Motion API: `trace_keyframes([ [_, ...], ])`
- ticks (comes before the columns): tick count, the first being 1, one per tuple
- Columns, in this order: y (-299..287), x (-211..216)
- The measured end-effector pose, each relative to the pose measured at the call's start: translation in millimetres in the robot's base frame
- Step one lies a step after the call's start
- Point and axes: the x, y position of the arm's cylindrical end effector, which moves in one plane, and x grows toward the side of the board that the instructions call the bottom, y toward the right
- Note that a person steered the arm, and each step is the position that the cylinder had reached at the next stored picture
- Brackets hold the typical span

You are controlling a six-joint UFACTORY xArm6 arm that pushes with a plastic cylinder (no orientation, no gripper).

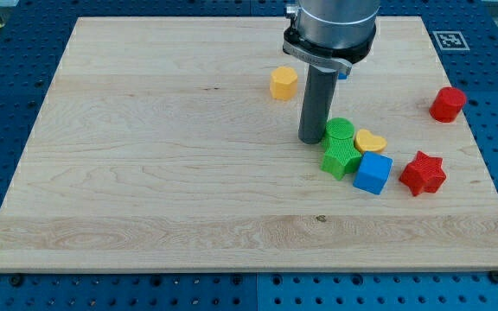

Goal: Keep green blocks in a horizontal line with blue cube

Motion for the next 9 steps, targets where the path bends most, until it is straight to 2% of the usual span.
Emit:
trace_keyframes([
  [3, -9, 5],
  [4, -10, -22],
  [5, 1, -54],
  [7, 77, -56],
  [9, 82, -43],
])
